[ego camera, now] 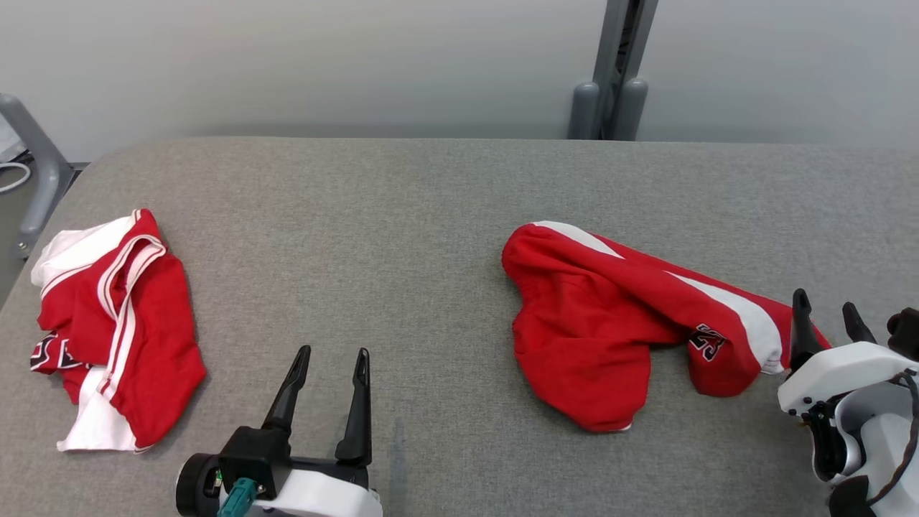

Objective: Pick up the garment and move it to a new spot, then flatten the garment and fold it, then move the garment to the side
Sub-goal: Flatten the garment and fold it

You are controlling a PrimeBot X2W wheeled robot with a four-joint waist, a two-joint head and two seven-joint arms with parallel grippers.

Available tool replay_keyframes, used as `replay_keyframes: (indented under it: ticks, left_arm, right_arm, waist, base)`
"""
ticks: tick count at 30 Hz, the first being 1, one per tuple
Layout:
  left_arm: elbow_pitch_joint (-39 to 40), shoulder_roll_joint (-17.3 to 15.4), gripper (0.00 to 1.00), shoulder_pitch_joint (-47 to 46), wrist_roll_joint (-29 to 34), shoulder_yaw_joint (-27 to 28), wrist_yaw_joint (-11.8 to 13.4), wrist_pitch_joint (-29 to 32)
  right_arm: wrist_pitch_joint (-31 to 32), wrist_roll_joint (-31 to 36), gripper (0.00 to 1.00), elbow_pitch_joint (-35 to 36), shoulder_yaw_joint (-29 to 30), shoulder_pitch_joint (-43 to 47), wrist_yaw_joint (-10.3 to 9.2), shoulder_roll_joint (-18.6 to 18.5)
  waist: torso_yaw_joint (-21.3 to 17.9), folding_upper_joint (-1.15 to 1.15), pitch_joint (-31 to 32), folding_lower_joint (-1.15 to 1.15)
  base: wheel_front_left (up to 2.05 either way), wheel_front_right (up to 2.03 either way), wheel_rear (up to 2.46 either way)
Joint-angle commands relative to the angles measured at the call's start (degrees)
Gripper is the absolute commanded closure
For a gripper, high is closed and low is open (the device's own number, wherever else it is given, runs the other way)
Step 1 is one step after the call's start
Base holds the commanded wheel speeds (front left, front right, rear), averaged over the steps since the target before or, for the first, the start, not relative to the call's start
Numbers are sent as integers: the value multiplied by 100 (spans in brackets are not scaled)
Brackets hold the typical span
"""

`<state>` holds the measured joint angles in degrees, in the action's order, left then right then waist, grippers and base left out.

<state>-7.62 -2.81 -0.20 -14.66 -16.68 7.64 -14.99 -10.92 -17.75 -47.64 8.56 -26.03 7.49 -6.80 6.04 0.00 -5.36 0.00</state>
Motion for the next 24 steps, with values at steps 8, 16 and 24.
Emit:
replay_keyframes:
  ticks: [8, 16, 24]
  left_arm:
    - [-4, -18, 0, -187, 76, 155, 24, -22]
    - [-67, -18, 0, -259, 117, 258, -41, -22]
    - [-180, -18, 0, -280, 56, 304, -36, -22]
  right_arm:
    - [-319, 177, 0, 626, -453, 255, 1, 111]
    - [-427, 191, 0, 2158, -1295, 1247, 1, 198]
    - [-431, 324, 0, 3402, -1730, 2051, 1, 290]
  waist:
    - [-381, 0, 132, 0]
    - [-649, 0, 174, 0]
    - [-888, 0, 177, 0]
  base:
    - [0, 0, 0]
    - [0, 0, 0]
    - [0, 0, 0]
